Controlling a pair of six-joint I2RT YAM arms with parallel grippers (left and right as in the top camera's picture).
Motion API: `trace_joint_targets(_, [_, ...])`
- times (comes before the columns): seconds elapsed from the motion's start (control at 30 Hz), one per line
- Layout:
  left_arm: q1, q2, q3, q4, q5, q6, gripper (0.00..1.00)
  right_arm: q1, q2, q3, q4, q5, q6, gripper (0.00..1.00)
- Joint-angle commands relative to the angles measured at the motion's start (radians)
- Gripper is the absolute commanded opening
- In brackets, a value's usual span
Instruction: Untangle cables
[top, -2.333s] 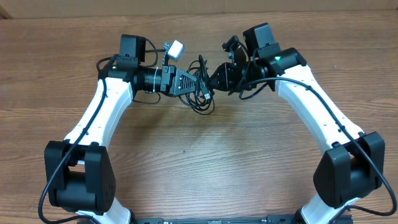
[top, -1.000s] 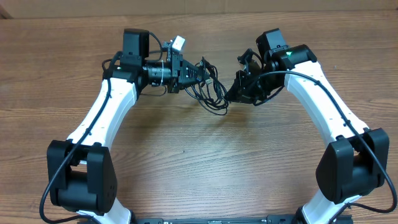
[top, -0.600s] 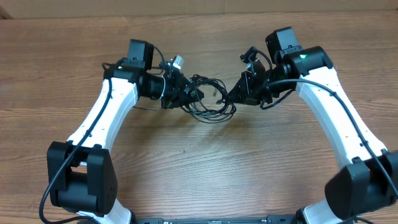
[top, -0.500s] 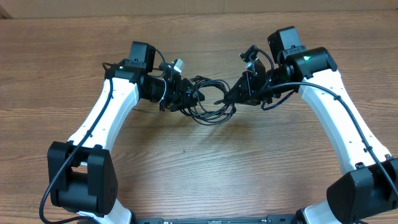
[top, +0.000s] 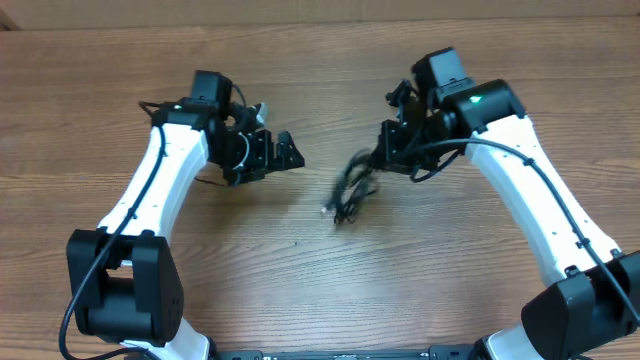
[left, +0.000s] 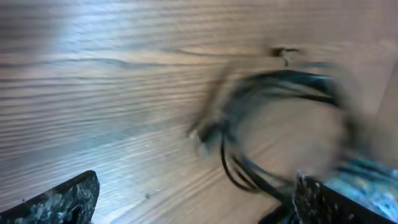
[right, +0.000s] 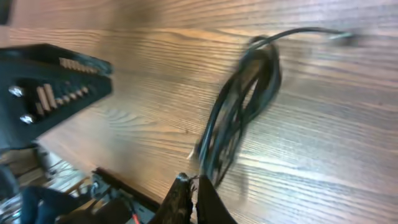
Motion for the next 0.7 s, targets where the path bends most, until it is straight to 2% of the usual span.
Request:
trace_joint_targets(0.0, [0.000, -0.033, 0.012, 0.009, -0.019, 0.005, 1.00, 0.051, -0.029, 0.057, 0.008, 0.169, 0.149, 0.04])
trace_joint_targets(0.07, [0.000, -0.033, 0.012, 0.026, 0.042, 0.027, 1.00, 0.064, -0.029, 0.057, 0.018, 0.174, 0.177, 0.04])
trace_joint_targets(0.13, [-0.011, -0.033, 0.012, 0.053, 0.168, 0.068, 1.00, 0.074, -0.029, 0.058, 0.037, 0.173, 0.185, 0.04])
trace_joint_targets(0.2, [-0.033, -0.033, 0.012, 0.068, 0.217, 0.072, 0.97, 0.073, -0.029, 0.058, 0.040, 0.179, 0.186, 0.04])
trace_joint_targets(0.23, [-0.049, -0.032, 0.012, 0.073, 0.217, 0.072, 0.95, 0.061, -0.029, 0.059, 0.039, 0.199, 0.195, 0.04])
trace_joint_targets(0.33, [-0.130, -0.027, 0.012, 0.105, 0.211, 0.072, 0.92, -0.033, -0.029, 0.072, 0.012, 0.198, 0.204, 0.20])
trace_joint_targets(0.4, [-0.222, -0.019, 0.012, 0.159, 0.184, 0.068, 0.92, -0.134, -0.029, 0.091, -0.024, 0.183, 0.195, 0.28])
trace_joint_targets(0.57, [-0.365, 0.043, 0.012, 0.281, 0.056, 0.044, 0.88, -0.366, -0.029, 0.112, -0.122, 0.183, 0.103, 0.33])
trace_joint_targets(0.67, [-0.395, 0.100, 0.012, 0.323, 0.038, 0.130, 0.85, -0.449, -0.029, 0.112, -0.153, 0.176, 0.060, 0.33])
